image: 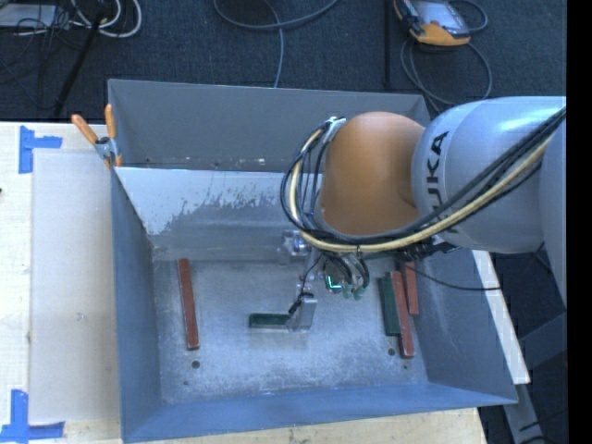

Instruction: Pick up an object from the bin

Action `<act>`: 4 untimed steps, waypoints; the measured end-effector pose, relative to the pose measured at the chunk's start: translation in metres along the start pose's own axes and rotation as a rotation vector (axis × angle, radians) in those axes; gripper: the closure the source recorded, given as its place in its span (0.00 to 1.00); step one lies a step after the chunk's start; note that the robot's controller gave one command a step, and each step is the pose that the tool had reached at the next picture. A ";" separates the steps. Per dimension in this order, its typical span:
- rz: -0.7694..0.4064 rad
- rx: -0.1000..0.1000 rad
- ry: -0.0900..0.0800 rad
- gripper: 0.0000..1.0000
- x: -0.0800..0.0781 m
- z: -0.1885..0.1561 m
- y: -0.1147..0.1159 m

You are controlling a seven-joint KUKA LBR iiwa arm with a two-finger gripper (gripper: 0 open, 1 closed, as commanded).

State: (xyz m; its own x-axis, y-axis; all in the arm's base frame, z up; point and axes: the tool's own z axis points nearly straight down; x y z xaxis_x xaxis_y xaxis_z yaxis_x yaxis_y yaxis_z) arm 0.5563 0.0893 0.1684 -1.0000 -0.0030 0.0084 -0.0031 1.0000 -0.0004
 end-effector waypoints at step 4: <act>0.167 0.000 -0.002 0.00 0.031 0.102 0.010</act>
Offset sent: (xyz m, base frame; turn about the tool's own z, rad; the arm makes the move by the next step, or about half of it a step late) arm -0.0164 -0.0155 -0.0984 0.0541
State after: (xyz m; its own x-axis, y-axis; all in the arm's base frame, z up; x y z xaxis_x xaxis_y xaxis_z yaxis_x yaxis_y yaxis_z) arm 0.5242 0.0994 0.0670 -0.9866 0.1629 0.0058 0.1629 0.9866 -0.0014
